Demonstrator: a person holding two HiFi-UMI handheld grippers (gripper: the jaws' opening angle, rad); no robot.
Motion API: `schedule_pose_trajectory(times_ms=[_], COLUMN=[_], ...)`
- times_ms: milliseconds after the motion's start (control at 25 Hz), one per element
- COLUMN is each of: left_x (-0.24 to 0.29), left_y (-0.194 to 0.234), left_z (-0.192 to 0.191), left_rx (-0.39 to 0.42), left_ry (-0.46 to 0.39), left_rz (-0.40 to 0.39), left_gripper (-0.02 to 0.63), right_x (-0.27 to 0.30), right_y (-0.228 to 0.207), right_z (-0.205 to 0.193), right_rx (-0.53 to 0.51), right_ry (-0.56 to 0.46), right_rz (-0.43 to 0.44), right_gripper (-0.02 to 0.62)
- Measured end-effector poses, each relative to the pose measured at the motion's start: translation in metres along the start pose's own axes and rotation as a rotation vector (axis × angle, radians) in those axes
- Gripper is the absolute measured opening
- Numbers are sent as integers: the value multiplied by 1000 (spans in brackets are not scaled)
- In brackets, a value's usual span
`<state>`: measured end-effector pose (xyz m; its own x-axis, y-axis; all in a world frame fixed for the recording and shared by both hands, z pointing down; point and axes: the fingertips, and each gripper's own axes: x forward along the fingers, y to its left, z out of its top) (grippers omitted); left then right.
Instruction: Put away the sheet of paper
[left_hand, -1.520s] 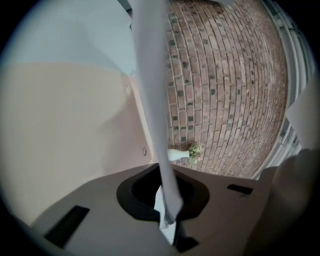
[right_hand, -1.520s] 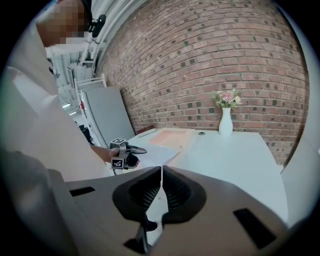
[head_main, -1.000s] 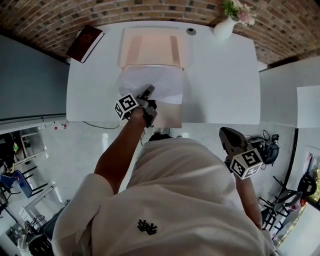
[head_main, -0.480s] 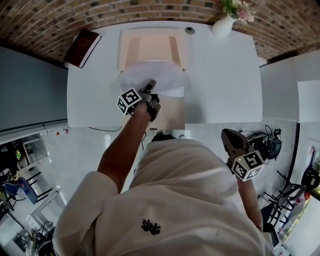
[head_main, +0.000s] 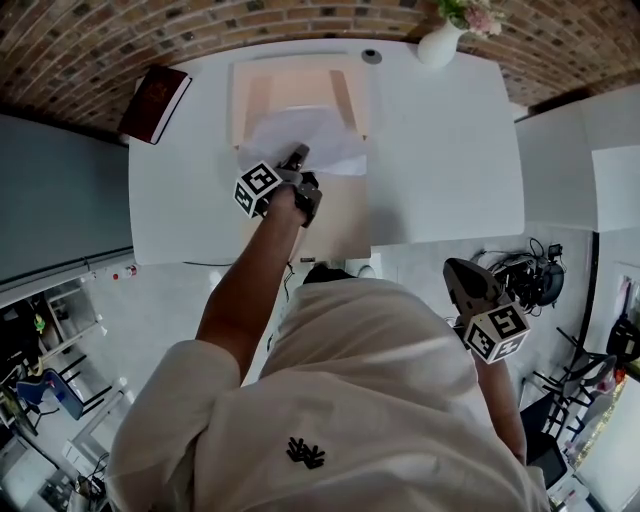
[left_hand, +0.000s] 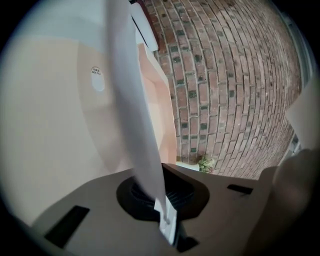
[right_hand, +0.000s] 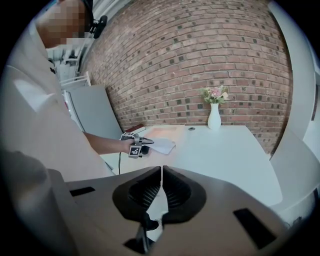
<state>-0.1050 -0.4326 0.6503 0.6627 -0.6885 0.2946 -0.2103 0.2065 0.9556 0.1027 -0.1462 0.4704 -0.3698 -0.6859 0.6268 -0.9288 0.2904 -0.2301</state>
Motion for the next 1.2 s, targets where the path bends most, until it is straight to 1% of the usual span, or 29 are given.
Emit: schedule_pose_trajectory(times_ms=[200,440,800,1120,1200], left_x=[14,31,54,74,79], left_y=[-4,-5,1,2,1], left_z=[10,20,33,46,48], left_rx=[-1,-25,-36,-32,-27], left_ry=[-5,-16,-17,-31,-30], left_rz=[0,-3,18,31,35], left_gripper=[23,23,23,23,23], right_x=[0,-2,-1,-6,-6], right_y=[2,1,-3,-11,-12], right_z=[1,0,-2,-14,-10], right_rx=[10,25,53,89,90], right_ry=[0,2,9,22,21], right_rz=[-15,-32,-53,-71,-78], right_gripper=[35,35,35,35,35])
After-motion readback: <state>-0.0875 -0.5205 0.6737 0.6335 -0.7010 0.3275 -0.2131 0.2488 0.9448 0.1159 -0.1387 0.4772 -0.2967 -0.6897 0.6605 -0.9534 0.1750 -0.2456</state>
